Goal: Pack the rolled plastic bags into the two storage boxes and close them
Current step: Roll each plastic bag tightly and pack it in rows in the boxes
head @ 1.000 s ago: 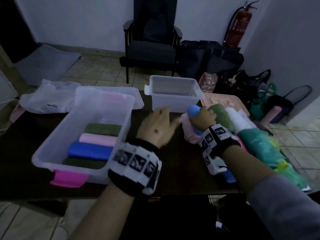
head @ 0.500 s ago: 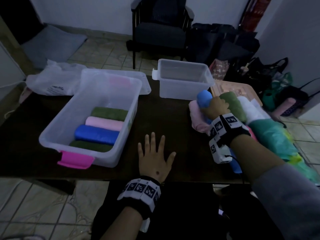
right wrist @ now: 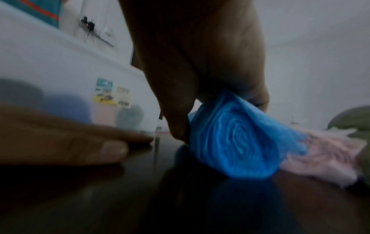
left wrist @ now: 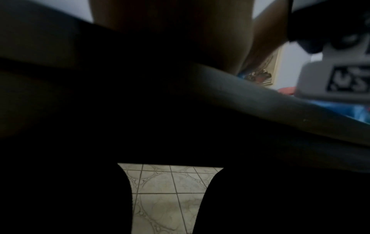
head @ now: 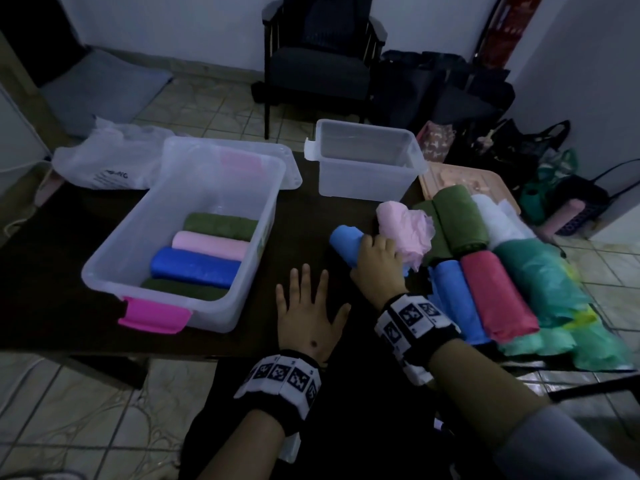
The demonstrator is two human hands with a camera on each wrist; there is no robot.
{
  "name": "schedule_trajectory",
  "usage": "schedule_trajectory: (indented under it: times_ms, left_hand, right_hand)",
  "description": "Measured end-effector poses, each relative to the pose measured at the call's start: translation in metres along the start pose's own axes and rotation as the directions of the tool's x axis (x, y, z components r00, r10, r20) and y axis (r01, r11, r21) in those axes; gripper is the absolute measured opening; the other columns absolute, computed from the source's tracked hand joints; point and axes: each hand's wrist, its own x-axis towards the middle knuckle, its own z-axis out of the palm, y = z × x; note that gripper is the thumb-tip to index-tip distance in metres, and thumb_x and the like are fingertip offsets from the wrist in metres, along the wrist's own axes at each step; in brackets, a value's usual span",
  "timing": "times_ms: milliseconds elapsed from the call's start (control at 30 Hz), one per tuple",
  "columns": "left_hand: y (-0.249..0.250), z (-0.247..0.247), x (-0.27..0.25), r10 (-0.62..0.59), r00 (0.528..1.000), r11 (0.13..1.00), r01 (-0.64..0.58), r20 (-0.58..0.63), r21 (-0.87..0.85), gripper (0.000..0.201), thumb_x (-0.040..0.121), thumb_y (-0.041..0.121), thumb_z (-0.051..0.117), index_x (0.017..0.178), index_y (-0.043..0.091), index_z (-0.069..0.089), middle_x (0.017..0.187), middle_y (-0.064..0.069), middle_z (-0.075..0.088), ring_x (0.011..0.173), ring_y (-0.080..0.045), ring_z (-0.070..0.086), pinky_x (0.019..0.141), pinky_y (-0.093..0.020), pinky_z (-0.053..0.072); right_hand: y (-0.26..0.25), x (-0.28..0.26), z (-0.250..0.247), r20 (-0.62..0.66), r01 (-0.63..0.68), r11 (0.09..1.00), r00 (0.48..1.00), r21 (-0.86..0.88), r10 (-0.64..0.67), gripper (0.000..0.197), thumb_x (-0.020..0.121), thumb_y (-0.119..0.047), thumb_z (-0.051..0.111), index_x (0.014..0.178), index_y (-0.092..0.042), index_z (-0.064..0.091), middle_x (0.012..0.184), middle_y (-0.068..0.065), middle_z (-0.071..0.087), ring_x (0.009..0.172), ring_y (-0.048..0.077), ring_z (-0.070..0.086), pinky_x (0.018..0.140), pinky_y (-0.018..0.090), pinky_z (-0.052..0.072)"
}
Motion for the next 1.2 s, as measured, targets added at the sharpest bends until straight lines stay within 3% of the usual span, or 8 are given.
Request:
schedule_trajectory:
  times_ms: [167,367,500,633,767,967,1100,1200]
  left_hand:
    - [-0.002,-0.018,0.004,-0.013,0.991,0.993,0.029,0.137,-0.116,0.095,0.086,0.067,0.036,0.148,0.017,-0.015,0.155,-0.008,-0.022,0.143,-0.024,-0.021,0.114,-0.046,-0.011]
    - [0.032,-0.039,0.009,0.044,0.999,0.958,-0.042,0.003,-0.283,0.118,0.076,0.059,0.062,0.146,0.015,-0.021,0.155,-0.010,-0.023,0.144,-0.027,-0.013,0.116,-0.045,0.003]
    - [0.048,-0.037,0.023,0.047,0.999,0.972,-0.043,0.012,-0.229,0.099,0.089,0.038,0.059,0.147,0.010,-0.016,0.155,-0.016,-0.019,0.145,-0.033,-0.001,0.115,-0.043,0.015]
    - [0.034,-0.044,0.029,0.142,0.980,0.974,-0.113,0.139,-0.197,0.086,0.091,0.015,0.054,0.149,0.015,-0.009,0.157,-0.009,-0.016,0.143,-0.029,0.013,0.112,-0.043,0.023]
    - [0.009,-0.064,0.037,0.247,0.944,0.966,-0.220,0.219,-0.138,0.071,0.094,0.014,0.042,0.150,0.029,0.000,0.158,0.002,-0.009,0.146,-0.020,-0.004,0.116,-0.046,0.001]
    - [-0.001,-0.077,0.050,0.302,0.936,0.870,-0.193,0.180,-0.454,0.058,0.092,0.012,0.050,0.146,0.021,0.029,0.152,-0.004,0.031,0.138,-0.017,0.030,0.108,-0.023,0.024]
    - [0.010,-0.088,0.053,0.090,0.996,0.823,-0.064,0.018,-0.565,0.031,0.098,0.023,0.038,0.120,0.015,0.059,0.126,-0.011,0.057,0.113,-0.027,0.053,0.086,-0.027,0.039]
    - [0.008,-0.092,0.065,-0.185,0.978,0.824,0.103,-0.092,-0.557,0.042,0.100,0.030,0.032,0.121,0.004,0.057,0.128,-0.022,0.054,0.115,-0.038,0.051,0.091,-0.035,0.040]
  right_hand:
    - [-0.004,0.005,-0.013,0.151,-0.079,0.949,0.988,0.305,0.034,0.066,0.091,-0.048,0.051,0.134,0.001,0.040,0.131,0.019,0.044,0.123,0.033,0.042,0.101,0.037,0.034]
    - [0.013,0.018,-0.040,0.182,-0.210,0.478,0.978,0.853,0.106,0.035,0.099,-0.037,0.039,0.089,-0.008,0.055,0.072,0.003,0.050,0.065,0.018,0.053,0.065,0.033,0.047]
    - [0.031,0.022,-0.036,0.122,-0.197,0.606,0.979,0.770,0.163,0.030,0.098,-0.021,0.040,0.073,-0.009,0.052,0.069,0.003,0.051,0.074,0.026,0.054,0.066,0.033,0.044]
    - [0.051,0.007,-0.030,0.184,-0.254,0.726,0.967,0.638,0.177,0.027,0.095,-0.007,0.045,0.118,0.001,0.053,0.116,0.019,0.056,0.113,0.036,0.052,0.087,0.033,0.041]
    - [0.061,-0.001,-0.021,0.319,-0.334,0.740,0.933,0.584,0.169,0.014,0.086,-0.001,0.045,0.072,-0.004,0.048,0.075,0.018,0.055,0.068,0.030,0.058,0.056,0.031,0.042]
    - [0.049,0.000,-0.008,0.359,-0.314,0.673,0.930,0.670,0.076,0.015,0.088,-0.005,0.047,0.097,0.003,0.056,0.080,0.020,0.057,0.071,0.029,0.057,0.061,0.036,0.050]
    - [0.047,-0.004,-0.006,0.265,-0.185,0.829,0.963,0.528,0.046,0.022,0.090,-0.013,0.054,0.106,0.002,0.055,0.103,0.022,0.059,0.093,0.027,0.055,0.079,0.033,0.043]
    - [0.043,-0.014,-0.015,0.009,0.010,0.929,1.000,0.369,-0.014,0.036,0.088,-0.011,0.056,0.120,-0.001,0.045,0.122,0.017,0.048,0.113,0.031,0.047,0.088,0.033,0.037]
